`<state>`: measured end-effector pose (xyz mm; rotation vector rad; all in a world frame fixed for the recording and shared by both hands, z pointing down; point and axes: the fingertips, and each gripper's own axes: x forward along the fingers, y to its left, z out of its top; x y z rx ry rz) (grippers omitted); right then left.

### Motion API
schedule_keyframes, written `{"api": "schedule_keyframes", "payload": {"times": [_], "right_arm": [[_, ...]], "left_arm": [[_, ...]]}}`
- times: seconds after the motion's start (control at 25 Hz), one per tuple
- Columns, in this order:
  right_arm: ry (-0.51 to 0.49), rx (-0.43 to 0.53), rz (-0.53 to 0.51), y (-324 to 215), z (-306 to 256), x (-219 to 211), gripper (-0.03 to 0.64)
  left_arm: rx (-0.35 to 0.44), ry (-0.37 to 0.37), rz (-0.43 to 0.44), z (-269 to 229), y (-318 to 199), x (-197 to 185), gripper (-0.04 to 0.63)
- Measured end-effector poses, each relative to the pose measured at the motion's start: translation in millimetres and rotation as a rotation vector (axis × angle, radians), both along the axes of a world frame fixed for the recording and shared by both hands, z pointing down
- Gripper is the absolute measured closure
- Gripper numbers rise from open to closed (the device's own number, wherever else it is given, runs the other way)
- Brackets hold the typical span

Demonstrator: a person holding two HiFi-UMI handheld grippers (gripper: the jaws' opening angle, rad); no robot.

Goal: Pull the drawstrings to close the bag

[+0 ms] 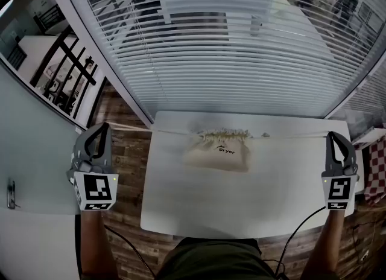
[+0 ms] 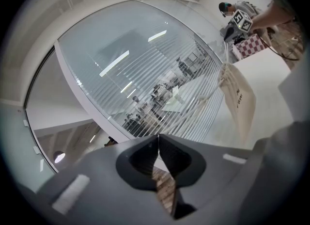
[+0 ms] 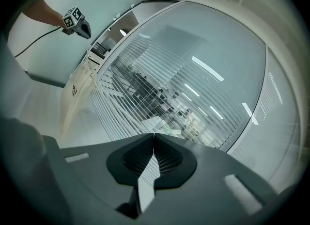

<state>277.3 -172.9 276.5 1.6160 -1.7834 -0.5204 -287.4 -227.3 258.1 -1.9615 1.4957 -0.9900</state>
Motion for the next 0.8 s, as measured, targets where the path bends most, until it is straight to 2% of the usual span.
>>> {"api": "schedule_keyframes", "payload": {"times": [0.48, 0.8], "right_arm": [[0.000, -0.006, -0.013, 5.8, 1.3, 1.9, 0.601], [0.000, -0.015, -0.015, 12.0, 0.4, 6.1, 0.601]], "left_arm": [[-0.014, -0.001, -0.013, 2.2, 9.0, 1.8, 0.581], [0.000, -0.023, 0.029, -6.5, 9.4, 12.5, 0.581]]}}
